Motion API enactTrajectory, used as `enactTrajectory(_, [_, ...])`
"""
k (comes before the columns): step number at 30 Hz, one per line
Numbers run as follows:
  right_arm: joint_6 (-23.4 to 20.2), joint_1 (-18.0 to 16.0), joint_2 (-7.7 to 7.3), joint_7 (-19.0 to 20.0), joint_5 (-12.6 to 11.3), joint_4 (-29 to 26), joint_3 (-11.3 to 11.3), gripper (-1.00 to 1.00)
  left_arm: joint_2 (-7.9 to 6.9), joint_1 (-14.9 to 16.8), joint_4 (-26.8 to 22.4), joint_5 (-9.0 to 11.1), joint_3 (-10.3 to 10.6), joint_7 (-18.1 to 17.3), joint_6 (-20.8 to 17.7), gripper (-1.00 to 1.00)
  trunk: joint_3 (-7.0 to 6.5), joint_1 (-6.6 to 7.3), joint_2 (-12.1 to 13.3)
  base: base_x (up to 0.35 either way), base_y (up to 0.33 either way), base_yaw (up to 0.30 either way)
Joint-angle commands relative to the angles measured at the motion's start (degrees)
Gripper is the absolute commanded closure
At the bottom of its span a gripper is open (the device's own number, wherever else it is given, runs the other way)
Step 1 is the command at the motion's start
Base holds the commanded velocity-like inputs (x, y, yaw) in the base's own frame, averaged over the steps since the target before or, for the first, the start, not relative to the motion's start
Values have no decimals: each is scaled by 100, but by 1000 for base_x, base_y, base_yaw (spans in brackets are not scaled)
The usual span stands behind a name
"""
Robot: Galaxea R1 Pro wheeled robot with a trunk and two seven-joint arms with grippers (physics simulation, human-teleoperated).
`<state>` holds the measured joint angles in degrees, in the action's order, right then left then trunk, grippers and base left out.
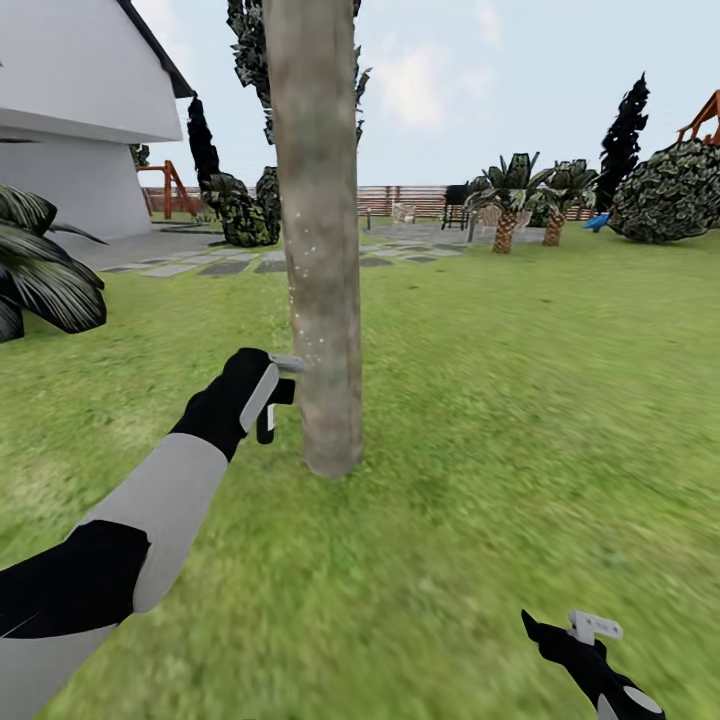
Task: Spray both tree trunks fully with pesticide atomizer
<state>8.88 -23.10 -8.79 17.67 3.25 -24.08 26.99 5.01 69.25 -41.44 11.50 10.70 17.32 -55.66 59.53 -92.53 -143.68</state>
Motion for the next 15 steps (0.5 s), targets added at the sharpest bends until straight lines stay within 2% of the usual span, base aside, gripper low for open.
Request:
enactTrajectory(1, [0,-1,0,0,0,0,0,-100,0,0,2,-7,3,0,5,100,0,0,0,0,-52,227])
enactTrajectory(4, [0,-2,0,0,-1,0,0,-100,0,1,4,-7,9,-2,13,100,0,0,0,0,-217,91])
enactTrajectory(15, [0,-2,1,0,0,8,-4,-100,0,-8,12,-7,-4,-10,20,100,2,0,0,16,-291,11])
